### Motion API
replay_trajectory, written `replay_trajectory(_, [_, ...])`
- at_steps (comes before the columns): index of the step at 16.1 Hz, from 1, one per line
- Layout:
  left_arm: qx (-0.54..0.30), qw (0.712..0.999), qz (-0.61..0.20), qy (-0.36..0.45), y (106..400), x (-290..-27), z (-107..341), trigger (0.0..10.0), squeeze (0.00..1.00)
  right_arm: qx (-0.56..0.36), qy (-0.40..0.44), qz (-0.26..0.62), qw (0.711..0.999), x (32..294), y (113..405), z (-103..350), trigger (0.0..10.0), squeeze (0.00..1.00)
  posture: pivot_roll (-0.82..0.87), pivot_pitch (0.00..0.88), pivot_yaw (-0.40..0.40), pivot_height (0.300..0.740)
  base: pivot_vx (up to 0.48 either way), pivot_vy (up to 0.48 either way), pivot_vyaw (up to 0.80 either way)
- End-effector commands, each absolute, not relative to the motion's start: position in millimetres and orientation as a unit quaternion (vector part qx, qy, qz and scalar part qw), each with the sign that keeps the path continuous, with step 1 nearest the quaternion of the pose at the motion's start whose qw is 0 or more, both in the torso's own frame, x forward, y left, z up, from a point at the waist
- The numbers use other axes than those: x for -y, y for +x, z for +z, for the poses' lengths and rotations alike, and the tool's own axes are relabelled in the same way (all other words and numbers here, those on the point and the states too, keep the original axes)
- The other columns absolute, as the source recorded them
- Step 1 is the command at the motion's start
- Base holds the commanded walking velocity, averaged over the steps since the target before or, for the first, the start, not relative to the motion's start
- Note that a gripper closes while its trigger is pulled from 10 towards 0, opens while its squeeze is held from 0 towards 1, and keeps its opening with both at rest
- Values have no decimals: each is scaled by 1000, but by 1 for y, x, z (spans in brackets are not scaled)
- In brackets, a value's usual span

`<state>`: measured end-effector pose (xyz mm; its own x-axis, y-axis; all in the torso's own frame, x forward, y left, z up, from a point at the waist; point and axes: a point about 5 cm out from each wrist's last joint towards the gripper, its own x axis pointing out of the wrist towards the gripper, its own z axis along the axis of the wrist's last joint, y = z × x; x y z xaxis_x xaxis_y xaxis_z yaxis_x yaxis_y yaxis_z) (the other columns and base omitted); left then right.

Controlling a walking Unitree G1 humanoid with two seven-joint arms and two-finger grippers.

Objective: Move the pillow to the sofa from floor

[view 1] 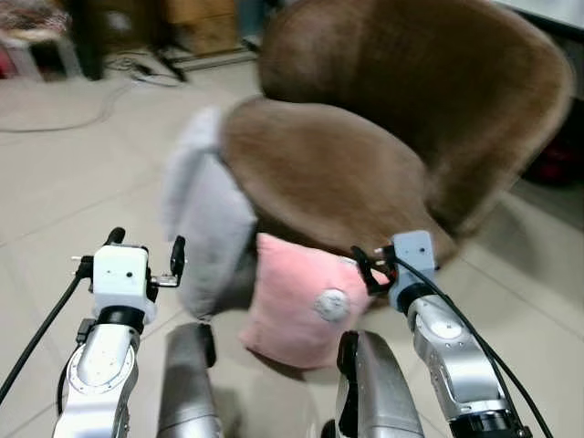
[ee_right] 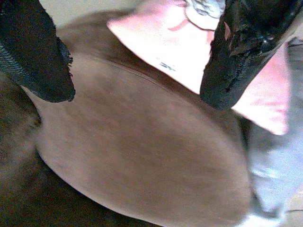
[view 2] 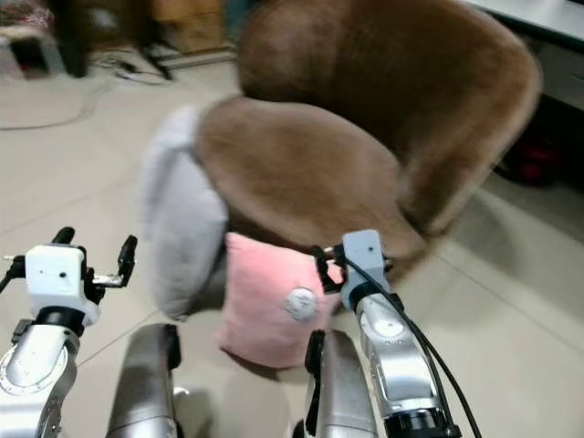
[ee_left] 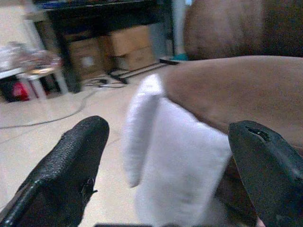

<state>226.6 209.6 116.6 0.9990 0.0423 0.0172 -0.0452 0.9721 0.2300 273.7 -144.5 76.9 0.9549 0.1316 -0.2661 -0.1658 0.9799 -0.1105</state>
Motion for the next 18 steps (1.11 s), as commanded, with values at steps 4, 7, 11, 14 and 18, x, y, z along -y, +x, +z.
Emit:
replay_trajectory(4, [9,992,-3,122,229,-205,119,10000,0,-123,-80,53,988,152,268,79,10000,0,-16,0,-51,481,0,0,-356])
replay_trajectory(7, [6,992,-6,128,231,-204,119,10000,0,-124,-120,95,980,144,267,78,10000,0,-13,0,-49,481,0,0,267])
replay_trajectory(11, [6,992,1,129,228,-207,120,10000,0,-126,-112,116,979,137,268,77,10000,0,8,0,-63,481,0,0,800])
replay_trajectory(14, [8,992,5,127,226,-209,122,10000,0,-121,-87,102,984,138,271,78,10000,0,18,0,-69,481,0,0,267])
replay_trajectory(18, [8,992,3,127,225,-209,122,10000,0,-134,-60,91,985,140,271,77,10000,0,17,0,-65,481,243,0,-378])
